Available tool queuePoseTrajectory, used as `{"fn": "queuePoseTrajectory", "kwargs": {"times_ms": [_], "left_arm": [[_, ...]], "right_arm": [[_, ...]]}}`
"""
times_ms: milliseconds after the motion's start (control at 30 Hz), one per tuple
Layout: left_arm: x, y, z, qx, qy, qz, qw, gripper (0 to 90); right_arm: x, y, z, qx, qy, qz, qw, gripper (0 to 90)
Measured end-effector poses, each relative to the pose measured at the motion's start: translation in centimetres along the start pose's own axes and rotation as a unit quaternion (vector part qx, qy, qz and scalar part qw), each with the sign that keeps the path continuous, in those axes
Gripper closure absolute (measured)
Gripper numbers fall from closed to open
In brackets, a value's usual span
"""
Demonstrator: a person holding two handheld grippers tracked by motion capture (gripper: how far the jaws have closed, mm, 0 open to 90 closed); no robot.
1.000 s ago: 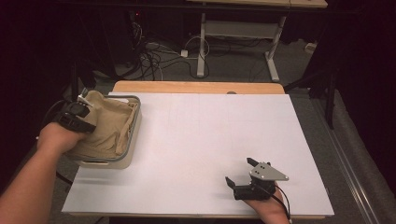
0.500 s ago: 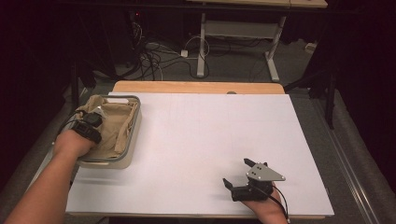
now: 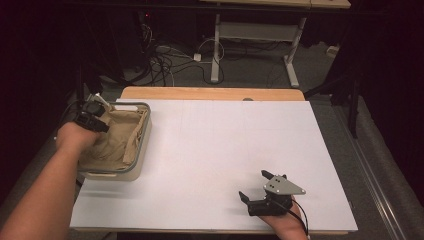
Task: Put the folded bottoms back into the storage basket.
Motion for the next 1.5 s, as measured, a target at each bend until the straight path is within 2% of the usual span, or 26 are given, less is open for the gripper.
{"fn": "queuePoseTrajectory", "kwargs": {"times_ms": [133, 300, 400, 433, 533, 600, 667, 767, 833, 867, 933, 1000, 1133, 1200, 1333, 1433, 1500], "left_arm": [[-1.4, 0.9, 1.4, -0.016, -0.009, -0.002, 0.9998, 87.4], [-1.7, 1.4, 4.7, -0.042, 0.007, -0.013, 0.9990, 87.4], [-1.5, 2.1, 6.6, -0.085, 0.032, 0.000, 0.9959, 87.4], [-1.4, 2.2, 7.2, -0.093, 0.038, 0.002, 0.9950, 87.4], [-1.0, 2.3, 8.8, -0.099, 0.049, -0.004, 0.9939, 87.3], [-1.2, 2.7, 9.3, -0.122, 0.035, 0.005, 0.9919, 87.4], [-1.3, 2.8, 9.4, -0.125, 0.036, 0.006, 0.9916, 87.4], [-1.3, 2.8, 9.2, -0.107, 0.032, -0.008, 0.9937, 87.4], [-1.3, 2.5, 8.9, -0.083, 0.020, -0.027, 0.9960, 87.1], [-1.3, 2.2, 8.7, -0.062, 0.010, -0.040, 0.9972, 87.0], [-1.2, 1.7, 8.0, -0.033, -0.010, -0.069, 0.9970, 86.9], [-1.0, 1.0, 7.3, -0.009, -0.018, -0.078, 0.9967, 86.9], [-0.5, -0.7, 5.5, 0.029, -0.031, -0.066, 0.9969, 85.2], [-0.1, -1.5, 4.6, 0.050, -0.029, -0.064, 0.9963, 83.3], [1.5, -2.9, 3.4, 0.083, 0.001, -0.053, 0.9951, 75.5], [2.5, -3.6, 2.6, 0.095, 0.017, -0.042, 0.9944, 65.5], [3.0, -3.9, 2.1, 0.098, 0.029, -0.037, 0.9940, 56.6]], "right_arm": [[-0.1, 0.1, 0.1, 0.000, -0.001, 0.001, 1.0000, 1.3], [0.0, 0.4, 0.4, -0.005, 0.001, 0.003, 1.0000, 1.2], [0.0, 0.7, 0.5, -0.009, 0.002, 0.003, 0.9999, 1.2], [0.0, 0.8, 0.5, -0.011, 0.002, 0.002, 0.9999, 1.2], [0.0, 1.0, 0.6, -0.015, 0.002, 0.001, 0.9999, 1.2], [0.0, 1.0, 0.5, -0.015, 0.002, 0.002, 0.9999, 1.2], [0.1, 0.9, 0.5, -0.013, 0.002, 0.001, 0.9999, 1.2], [0.1, 0.5, 0.5, -0.006, 0.002, 0.002, 1.0000, 1.1], [0.0, 0.1, 0.4, -0.001, -0.001, 0.002, 1.0000, 1.0], [-0.1, -0.1, 0.3, 0.004, -0.003, 0.002, 1.0000, 0.9], [-0.2, -0.6, 0.2, 0.011, -0.007, 0.003, 0.9999, 0.8], [-0.3, -1.0, 0.1, 0.017, -0.009, 0.002, 0.9998, 0.6], [-0.4, -1.5, -0.1, 0.022, -0.010, 0.002, 0.9997, 0.6], [-0.3, -1.9, -0.2, 0.025, -0.008, 0.004, 0.9996, 0.6], [-0.1, -2.6, -0.5, 0.031, -0.001, -0.003, 0.9995, 0.6], [-0.1, -2.8, -1.1, 0.033, -0.013, 0.004, 0.9994, 0.6], [0.1, -2.8, -1.4, 0.032, -0.010, -0.003, 0.9994, 0.6]]}}
Point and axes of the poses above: each handheld gripper's, and its own axes: z roughly forward along the jaws, x roughly out of its underside, y roughly to its left, the point moved 10 cm from there along z, roughly forward along the jaws, and after that the axes turned 12 degrees about -y, right-handed, at the moved point
